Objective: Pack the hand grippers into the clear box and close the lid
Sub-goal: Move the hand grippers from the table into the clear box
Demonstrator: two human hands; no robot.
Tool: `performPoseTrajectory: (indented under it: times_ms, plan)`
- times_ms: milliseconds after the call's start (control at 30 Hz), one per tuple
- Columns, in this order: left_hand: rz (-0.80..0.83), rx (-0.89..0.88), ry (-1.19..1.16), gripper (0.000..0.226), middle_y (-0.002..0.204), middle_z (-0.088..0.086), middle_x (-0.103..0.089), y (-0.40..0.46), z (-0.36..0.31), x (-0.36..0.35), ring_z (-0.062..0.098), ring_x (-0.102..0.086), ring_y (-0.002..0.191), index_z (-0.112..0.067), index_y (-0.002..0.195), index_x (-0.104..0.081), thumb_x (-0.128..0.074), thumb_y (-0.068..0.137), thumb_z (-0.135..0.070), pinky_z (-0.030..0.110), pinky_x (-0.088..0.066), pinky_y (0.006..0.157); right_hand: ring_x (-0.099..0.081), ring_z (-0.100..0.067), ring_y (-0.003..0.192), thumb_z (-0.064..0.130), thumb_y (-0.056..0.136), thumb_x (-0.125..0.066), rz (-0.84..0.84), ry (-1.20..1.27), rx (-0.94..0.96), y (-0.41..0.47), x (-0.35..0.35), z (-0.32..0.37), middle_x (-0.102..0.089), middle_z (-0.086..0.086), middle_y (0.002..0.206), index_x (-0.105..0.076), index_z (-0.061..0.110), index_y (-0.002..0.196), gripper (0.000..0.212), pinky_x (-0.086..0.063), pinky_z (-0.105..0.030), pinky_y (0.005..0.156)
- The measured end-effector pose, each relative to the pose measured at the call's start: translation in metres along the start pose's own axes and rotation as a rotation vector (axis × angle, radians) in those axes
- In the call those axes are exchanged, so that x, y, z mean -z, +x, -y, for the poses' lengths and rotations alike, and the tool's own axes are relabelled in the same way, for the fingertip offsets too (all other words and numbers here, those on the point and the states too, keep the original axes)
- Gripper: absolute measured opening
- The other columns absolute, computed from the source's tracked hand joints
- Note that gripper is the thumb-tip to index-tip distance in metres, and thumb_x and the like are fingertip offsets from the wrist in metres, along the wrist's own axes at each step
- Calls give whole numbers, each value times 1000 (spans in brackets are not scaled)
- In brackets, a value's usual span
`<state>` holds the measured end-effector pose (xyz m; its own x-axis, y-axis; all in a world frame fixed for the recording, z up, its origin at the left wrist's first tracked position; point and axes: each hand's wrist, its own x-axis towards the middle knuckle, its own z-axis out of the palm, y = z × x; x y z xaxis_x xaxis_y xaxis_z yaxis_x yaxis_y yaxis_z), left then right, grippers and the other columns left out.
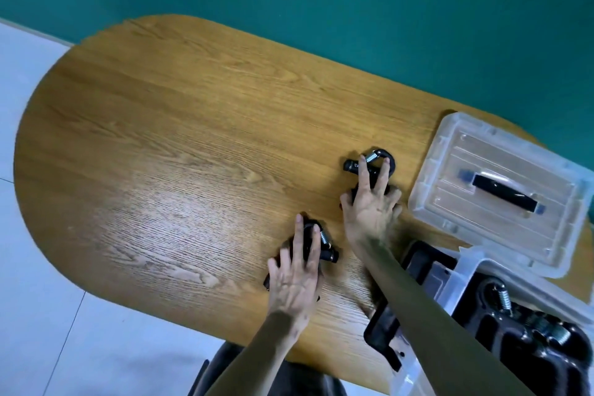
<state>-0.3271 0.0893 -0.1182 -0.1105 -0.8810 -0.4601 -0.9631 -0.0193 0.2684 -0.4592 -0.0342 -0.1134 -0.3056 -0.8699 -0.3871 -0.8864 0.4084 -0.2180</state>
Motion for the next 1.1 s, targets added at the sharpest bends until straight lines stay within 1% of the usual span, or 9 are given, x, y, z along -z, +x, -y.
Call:
performPoseTrajectory:
  times_ms: [67,167,333,533,700,767,833,967,1100]
  plan:
    - [-20,-7,-2,112,169,19,7,3,-1,5,28,-55,96,-15,162,2,-77,82,-19,42,-50,74,-35,-33,111,43,93,-55,-16,2,27,-2,3,0,8,-2,168,-5,41,158,82,-35,-45,90]
    - [-24,-27,-32,96,166,14,26,8,-1,14,30,-50,111,-20,159,18,-56,98,-27,49,-50,91,-31,-35,118,41,93,-60,35,72,31,-6,7,4,14,1,167,-9,40,158,83,-32,-53,101]
    - [-82,6,18,88,167,17,21,12,3,23,31,-47,104,-18,161,10,-49,97,-36,43,-45,84,-28,-34,121,42,92,-60,23,76,50,-22,17,9,15,0,167,-12,37,158,82,-31,-53,102]
    - [-98,-1,2,85,160,11,40,-4,8,53,27,-36,114,-27,156,27,-39,104,-39,39,-36,91,-30,-32,117,40,92,-59,-55,82,90,-59,41,24,10,-3,168,-21,34,157,76,-31,-47,98]
    - [-251,-20,54,82,166,17,23,-26,11,84,27,-38,102,-25,160,13,-43,103,-41,40,-37,82,-21,-27,116,38,91,-56,-118,134,120,-103,71,36,8,-1,168,-24,35,156,73,-29,-47,102]
    - [-250,-22,77,78,165,17,26,-37,6,102,27,-36,103,-25,160,15,-38,104,-42,42,-37,84,-20,-26,118,39,91,-57,-156,139,115,-125,83,34,8,1,168,-24,37,156,73,-28,-49,104]
    - [-261,-28,70,76,165,16,27,-48,-2,117,27,-35,104,-26,161,13,-36,105,-43,42,-36,87,-26,-30,121,41,91,-57,-203,124,115,-145,93,28,7,2,168,-24,38,155,73,-30,-52,104]
    - [-308,-95,28,76,168,15,17,-77,-27,135,27,-37,108,-27,162,5,-41,104,-42,41,-38,89,-33,-39,123,39,86,-59,-305,135,63,-185,112,2,-2,0,168,-30,37,153,73,-35,-57,104]
    - [-324,-173,7,74,169,15,10,-99,-65,134,30,-38,110,-27,162,-6,-48,102,-38,43,-36,91,-39,-37,108,36,83,-61,-403,108,13,-216,125,-44,-9,-4,168,-37,33,150,72,-41,-55,93]
